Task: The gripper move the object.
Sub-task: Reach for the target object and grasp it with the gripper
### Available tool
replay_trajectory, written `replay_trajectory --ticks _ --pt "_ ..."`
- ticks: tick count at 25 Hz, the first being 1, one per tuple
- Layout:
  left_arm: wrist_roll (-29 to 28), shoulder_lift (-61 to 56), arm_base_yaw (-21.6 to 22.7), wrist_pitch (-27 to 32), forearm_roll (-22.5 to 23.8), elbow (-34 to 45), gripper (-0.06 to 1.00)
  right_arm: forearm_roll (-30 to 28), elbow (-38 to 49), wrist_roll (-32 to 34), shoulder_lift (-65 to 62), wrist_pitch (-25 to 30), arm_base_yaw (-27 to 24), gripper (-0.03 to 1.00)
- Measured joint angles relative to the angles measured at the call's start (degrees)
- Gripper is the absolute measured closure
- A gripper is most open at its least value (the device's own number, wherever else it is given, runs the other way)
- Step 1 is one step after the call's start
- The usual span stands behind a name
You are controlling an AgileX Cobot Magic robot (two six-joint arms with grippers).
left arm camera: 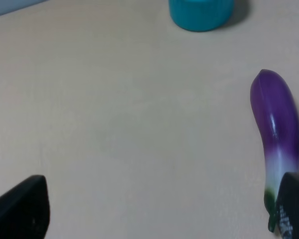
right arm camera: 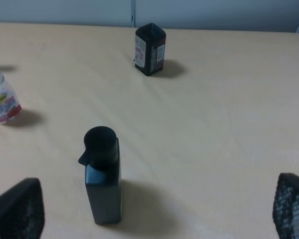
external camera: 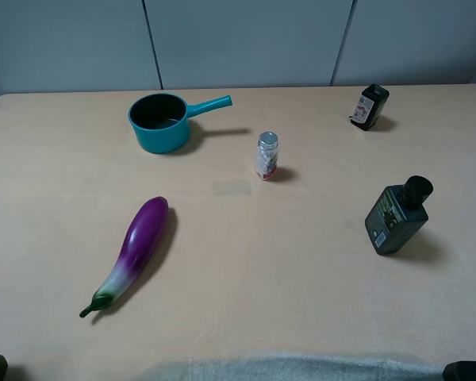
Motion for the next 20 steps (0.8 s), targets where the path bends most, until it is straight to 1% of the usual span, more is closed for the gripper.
replay_trajectory --ticks 20 --pt "0.00 0.00 0.00 0.00 0.00 0.00 0.05 0.00 0.00 0.00 0.00 0.00 0.00 0.28"
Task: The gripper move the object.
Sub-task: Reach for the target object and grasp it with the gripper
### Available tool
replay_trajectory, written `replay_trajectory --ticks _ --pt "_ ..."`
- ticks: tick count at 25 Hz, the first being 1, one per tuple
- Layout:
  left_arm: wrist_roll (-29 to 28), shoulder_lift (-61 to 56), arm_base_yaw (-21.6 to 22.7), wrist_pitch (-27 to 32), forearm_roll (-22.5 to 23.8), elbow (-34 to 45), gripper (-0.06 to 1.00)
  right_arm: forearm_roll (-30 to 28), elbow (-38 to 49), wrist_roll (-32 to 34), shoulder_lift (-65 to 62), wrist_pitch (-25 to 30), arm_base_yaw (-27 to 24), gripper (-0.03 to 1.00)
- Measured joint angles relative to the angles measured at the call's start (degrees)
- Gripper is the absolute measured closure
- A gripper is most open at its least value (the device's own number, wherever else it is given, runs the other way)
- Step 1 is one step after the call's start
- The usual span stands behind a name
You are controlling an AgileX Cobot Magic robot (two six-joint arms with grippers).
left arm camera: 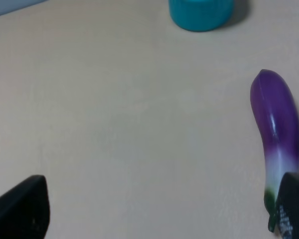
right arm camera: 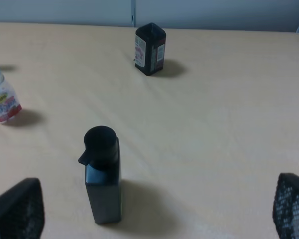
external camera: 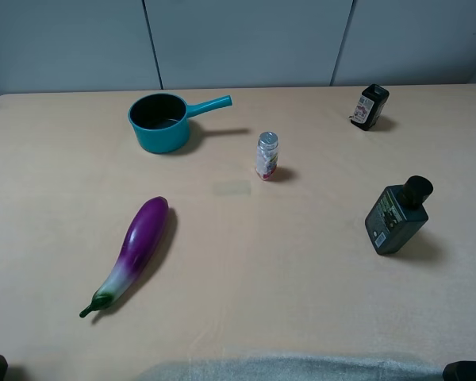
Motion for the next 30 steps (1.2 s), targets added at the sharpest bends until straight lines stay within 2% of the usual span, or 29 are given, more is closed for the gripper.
replay_trajectory --ticks 5,11,20,24,30 --pt "0.00 0.00 0.00 0.00 0.00 0.00 0.05 0.07 0.00 0.00 1.35 0.00 0.00 0.28" --pt "0.00 0.00 0.00 0.00 0.00 0.00 0.05 0.91 -1.02 0.05 10.60 -0.05 0.00 0.28" --pt "0.00 0.00 0.00 0.00 0.00 0.00 0.05 3.08 -9.11 -0.18 24.67 -0.77 0.34 0.28" --pt "0.00 0.00 0.00 0.00 0.00 0.00 0.05 3.00 -12.84 -0.21 28.95 -0.83 2.15 0.28" --pt "0.00 0.00 0.00 0.00 0.00 0.00 0.05 2.96 -16.69 -0.21 37.17 -1.10 2.29 0.28"
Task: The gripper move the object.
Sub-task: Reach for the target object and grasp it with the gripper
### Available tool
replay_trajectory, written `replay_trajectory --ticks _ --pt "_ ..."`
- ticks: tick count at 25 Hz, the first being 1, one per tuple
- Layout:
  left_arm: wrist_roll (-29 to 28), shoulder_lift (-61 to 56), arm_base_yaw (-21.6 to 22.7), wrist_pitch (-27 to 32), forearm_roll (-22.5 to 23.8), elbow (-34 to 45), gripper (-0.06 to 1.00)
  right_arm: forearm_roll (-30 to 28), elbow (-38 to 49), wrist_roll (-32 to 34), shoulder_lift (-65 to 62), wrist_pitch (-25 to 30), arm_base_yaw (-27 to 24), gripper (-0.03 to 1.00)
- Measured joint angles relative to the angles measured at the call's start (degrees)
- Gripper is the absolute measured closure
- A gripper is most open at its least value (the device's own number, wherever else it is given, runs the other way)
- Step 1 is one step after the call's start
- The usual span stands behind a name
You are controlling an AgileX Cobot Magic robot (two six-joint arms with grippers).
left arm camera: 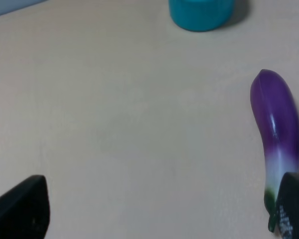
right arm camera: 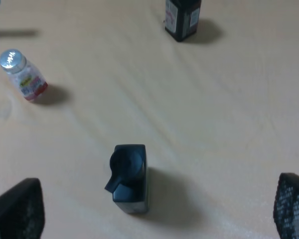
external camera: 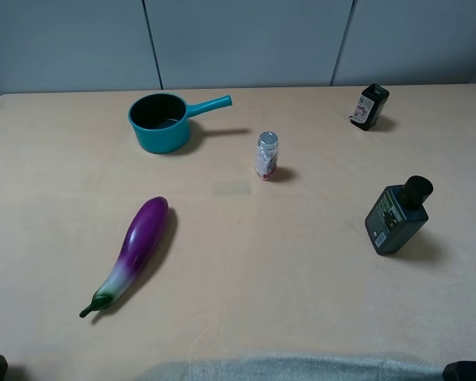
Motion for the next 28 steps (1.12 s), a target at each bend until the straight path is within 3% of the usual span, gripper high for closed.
replay_trajectory --ticks 6,12,28 --pt "0.00 0.00 0.00 0.00 0.00 0.00 0.05 -0.17 -1.71 -1.08 7.51 -1.12 0.00 0.28" --pt "0.00 0.00 0.00 0.00 0.00 0.00 0.05 -0.65 -8.81 -3.73 17.64 -1.42 0.00 0.28" --pt "0.00 0.00 0.00 0.00 0.00 0.00 0.05 -0.69 -28.16 -17.20 45.78 -1.59 0.00 0.28"
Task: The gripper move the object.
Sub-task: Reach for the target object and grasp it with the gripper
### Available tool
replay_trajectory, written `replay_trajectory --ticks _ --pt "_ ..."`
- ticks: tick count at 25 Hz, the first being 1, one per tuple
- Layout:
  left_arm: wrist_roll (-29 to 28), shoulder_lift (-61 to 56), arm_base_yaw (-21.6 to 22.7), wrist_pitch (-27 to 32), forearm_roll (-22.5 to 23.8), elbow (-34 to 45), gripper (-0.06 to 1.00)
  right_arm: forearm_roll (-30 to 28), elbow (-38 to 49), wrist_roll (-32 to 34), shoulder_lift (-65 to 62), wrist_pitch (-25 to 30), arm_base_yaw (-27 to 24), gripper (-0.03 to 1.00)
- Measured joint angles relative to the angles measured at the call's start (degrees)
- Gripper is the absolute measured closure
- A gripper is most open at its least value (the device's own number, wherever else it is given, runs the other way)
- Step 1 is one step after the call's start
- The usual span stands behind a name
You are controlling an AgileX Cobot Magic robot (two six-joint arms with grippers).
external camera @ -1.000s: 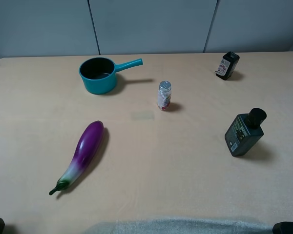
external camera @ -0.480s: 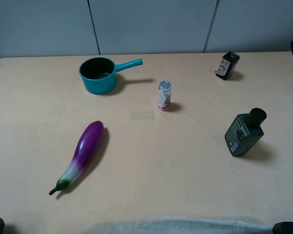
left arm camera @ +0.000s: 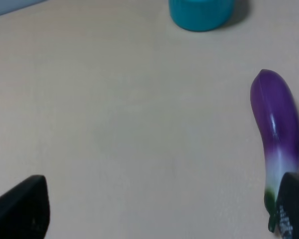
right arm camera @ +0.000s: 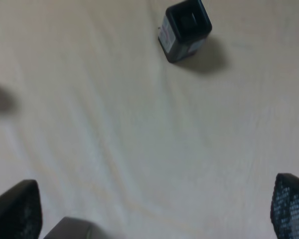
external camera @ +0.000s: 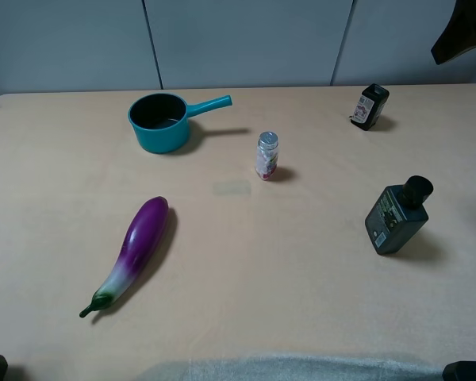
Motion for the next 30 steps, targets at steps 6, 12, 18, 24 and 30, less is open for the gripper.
replay_trajectory --ticks 6,12,18,24,30 --pt "0.00 0.00 0.00 0.00 0.00 0.00 0.05 1.40 -5.59 -6.00 8.42 0.00 0.00 0.28" --pt "0.00 0.00 0.00 0.00 0.00 0.00 0.05 2.74 -10.10 -12.73 16.00 -0.12 0.00 0.28" --pt "0.00 0.00 0.00 0.00 0.00 0.00 0.05 5.21 -12.16 -19.78 22.53 -1.96 0.00 0.28" --pt "0.00 0.00 0.00 0.00 0.00 0.00 0.05 6.03 -14.85 -21.61 28.27 -3.06 0.00 0.28" --pt "0.00 0.00 0.00 0.00 0.00 0.00 0.05 6.09 -21.49 -21.77 34.34 -2.09 -0.15 0.28"
